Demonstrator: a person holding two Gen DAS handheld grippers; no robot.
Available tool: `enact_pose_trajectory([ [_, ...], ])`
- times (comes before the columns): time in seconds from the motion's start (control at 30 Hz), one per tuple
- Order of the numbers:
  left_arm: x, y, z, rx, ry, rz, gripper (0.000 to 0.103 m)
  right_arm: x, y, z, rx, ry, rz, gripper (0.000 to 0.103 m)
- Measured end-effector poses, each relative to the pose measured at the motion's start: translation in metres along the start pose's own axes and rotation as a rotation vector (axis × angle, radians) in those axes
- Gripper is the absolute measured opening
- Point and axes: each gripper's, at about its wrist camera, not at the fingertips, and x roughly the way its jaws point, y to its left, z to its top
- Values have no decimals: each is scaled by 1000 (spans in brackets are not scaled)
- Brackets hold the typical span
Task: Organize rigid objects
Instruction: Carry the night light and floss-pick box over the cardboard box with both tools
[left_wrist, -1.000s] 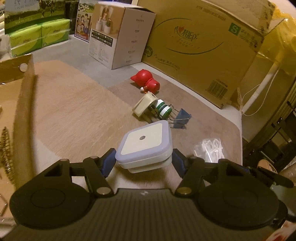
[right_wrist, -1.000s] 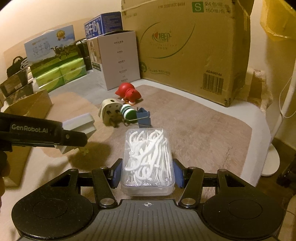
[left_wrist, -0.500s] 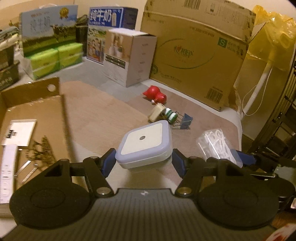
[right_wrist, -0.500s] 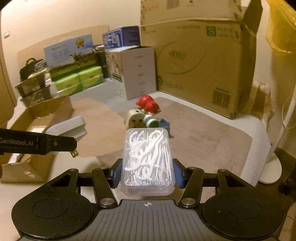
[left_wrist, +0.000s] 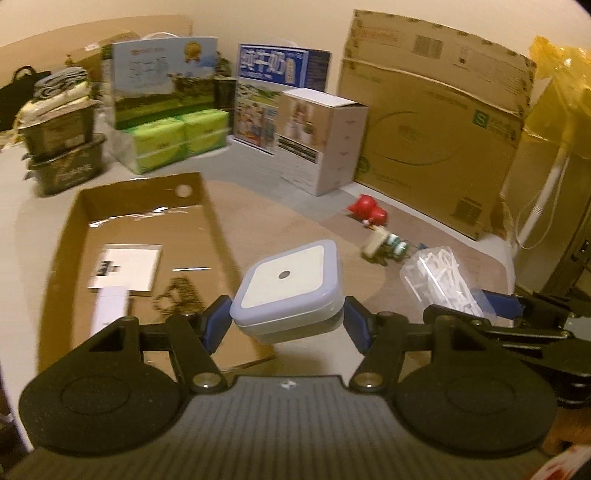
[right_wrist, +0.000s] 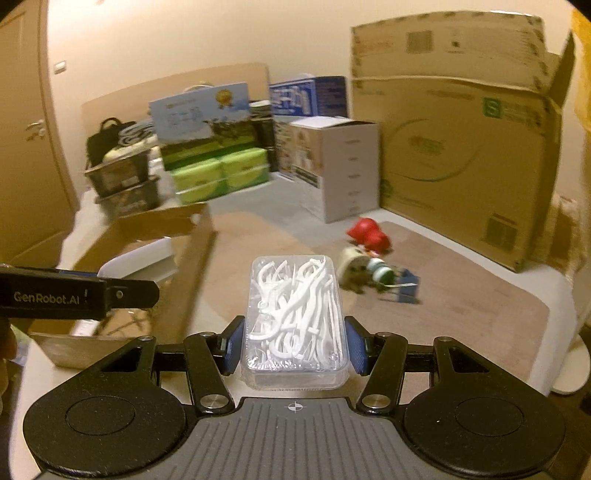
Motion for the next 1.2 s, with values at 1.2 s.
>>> enact_pose_trajectory([
  [1.2,1,135,22,-63,-13,222,62,101,121,59,-186,31,203,55],
])
